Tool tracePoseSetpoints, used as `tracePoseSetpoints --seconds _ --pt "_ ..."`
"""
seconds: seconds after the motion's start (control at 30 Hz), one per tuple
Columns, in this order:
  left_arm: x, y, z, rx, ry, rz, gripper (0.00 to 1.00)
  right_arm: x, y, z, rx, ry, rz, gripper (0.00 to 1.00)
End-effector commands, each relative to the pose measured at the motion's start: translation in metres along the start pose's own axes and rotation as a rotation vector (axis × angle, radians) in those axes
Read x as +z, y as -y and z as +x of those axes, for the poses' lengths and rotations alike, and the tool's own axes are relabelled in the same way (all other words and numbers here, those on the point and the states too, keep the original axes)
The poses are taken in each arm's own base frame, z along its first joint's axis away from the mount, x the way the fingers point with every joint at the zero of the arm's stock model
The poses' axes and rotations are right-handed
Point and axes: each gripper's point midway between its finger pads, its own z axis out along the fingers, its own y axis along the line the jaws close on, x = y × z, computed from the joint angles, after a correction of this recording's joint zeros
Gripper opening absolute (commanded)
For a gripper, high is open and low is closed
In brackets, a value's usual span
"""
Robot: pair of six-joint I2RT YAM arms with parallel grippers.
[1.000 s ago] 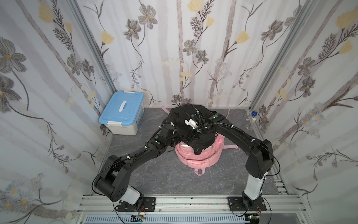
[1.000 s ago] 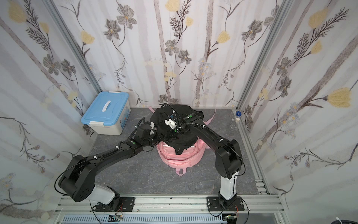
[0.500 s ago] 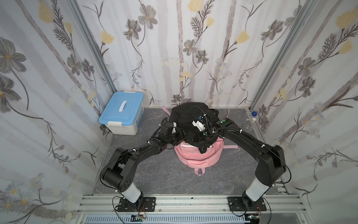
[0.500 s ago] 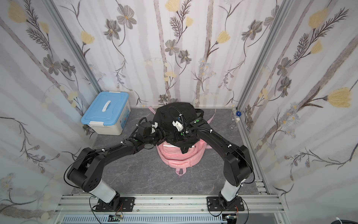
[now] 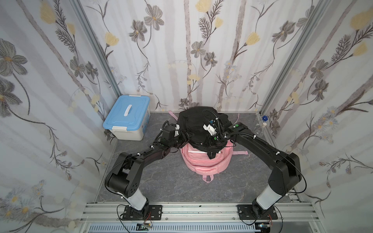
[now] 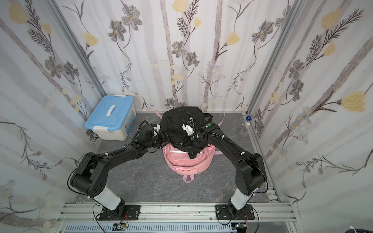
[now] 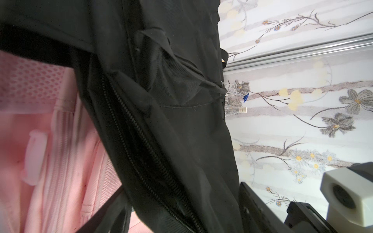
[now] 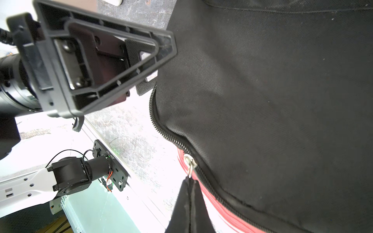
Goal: Zip up the backpack
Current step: Zip the zipper on the backpack.
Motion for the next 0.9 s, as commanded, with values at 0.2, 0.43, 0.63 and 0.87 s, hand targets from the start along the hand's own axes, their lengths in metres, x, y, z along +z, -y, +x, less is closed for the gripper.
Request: tracePoseSetpoints --seconds 0.2,0.43,0.63,0.87 --pt "0.007 0.02 -0.017 -0.003 0.012 0.131 0.65 -0.002 -0.009 -0.006 0.001 0.014 -0.041 0.0" --pt "-0.006 0.027 -0.014 0.025 0.001 0.099 0.72 -0.002 -0.008 -0.009 0.0 0.018 -0.038 0.0" --pt "0.003 0.021 -0.013 0.02 -0.015 0.11 0.7 -0.003 -0.008 -0.009 0.003 0.018 -0.041 0.0" --pt "0.021 0.017 -0.018 -0.006 -0.027 0.226 0.65 -0.007 -0.009 -0.009 0.003 0.018 -0.047 0.0"
